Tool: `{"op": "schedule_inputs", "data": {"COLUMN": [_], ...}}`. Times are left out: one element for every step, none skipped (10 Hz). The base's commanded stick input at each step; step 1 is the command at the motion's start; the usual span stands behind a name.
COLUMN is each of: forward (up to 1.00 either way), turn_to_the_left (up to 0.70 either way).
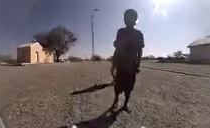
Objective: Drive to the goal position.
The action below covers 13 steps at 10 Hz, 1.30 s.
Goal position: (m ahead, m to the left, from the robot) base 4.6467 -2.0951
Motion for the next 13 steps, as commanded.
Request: {"op": "schedule_inputs", "data": {"forward": [0.68, 0.00, 0.00, 0.00, 0.00, 0.00, 0.00, 0.00, 0.00, 0.00, 0.07, 0.33, 0.70], "turn_to_the_left": [0.00, 0.00, 0.00, 0.00, 0.00, 0.00, 0.00, 0.00, 0.00, 0.00, 0.00, 0.00, 0.00]}}
